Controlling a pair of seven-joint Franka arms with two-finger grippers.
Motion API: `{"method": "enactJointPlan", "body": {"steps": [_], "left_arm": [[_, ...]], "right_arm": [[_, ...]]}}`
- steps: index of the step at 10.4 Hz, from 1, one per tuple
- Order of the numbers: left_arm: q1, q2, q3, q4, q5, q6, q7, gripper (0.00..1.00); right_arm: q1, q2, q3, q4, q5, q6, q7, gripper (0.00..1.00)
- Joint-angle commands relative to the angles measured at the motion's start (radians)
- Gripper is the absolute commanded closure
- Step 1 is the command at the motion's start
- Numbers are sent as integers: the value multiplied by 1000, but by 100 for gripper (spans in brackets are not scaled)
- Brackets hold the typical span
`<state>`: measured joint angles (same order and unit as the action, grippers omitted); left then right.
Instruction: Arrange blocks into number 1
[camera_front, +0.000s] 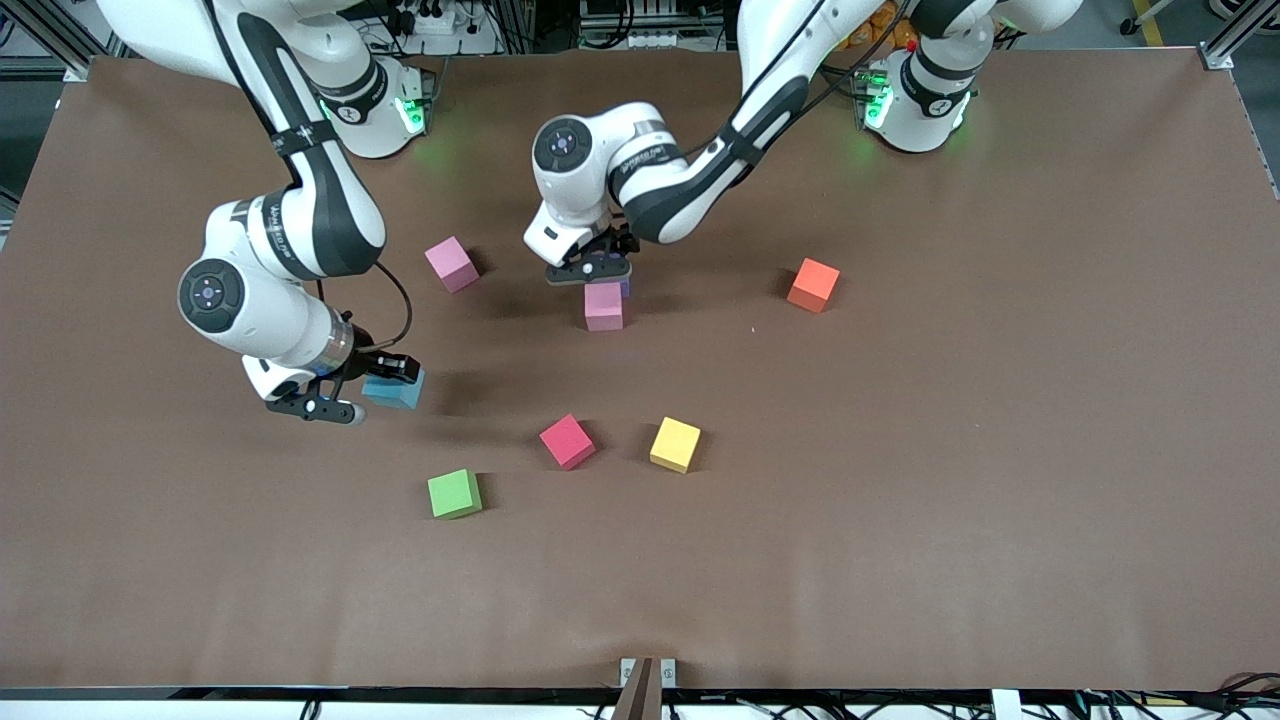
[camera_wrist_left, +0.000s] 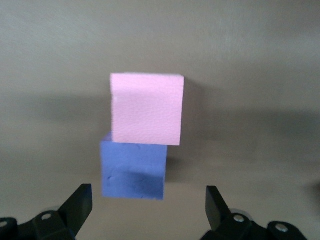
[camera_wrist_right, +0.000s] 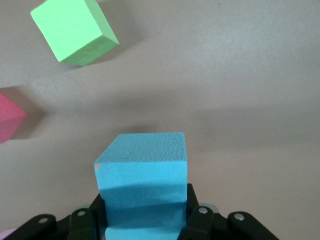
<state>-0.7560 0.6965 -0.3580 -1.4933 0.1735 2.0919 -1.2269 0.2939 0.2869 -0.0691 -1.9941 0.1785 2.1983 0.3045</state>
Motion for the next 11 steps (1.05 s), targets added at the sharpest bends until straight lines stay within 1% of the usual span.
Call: {"method": "enactJointPlan", "body": {"steps": [1, 3, 6, 7, 9, 10, 11], "left_arm": [[73, -115, 8, -50, 1, -90, 9, 0], [133, -196, 2, -205, 3, -82, 97, 0], [271, -398, -21, -538, -12, 60, 361, 0], [311, -443, -25, -617, -14, 86, 454, 0], [378, -492, -32, -720, -16, 103, 672, 0], [417, -506, -32, -754, -29, 115, 779, 0], [453, -505, -32, -768, -64, 126, 888, 0]], "right_arm": [[21, -29, -9, -34, 16, 8, 15, 39], [66, -8, -9, -3, 16, 24, 86, 41], [166, 82, -11, 101, 9, 26, 181, 40], [194, 104, -11, 121, 7, 34, 224, 40], [253, 153, -11, 144, 10, 79, 261, 40], [287, 185, -9, 174, 9, 95, 292, 40], [325, 216, -9, 207, 10, 96, 310, 40]]}}
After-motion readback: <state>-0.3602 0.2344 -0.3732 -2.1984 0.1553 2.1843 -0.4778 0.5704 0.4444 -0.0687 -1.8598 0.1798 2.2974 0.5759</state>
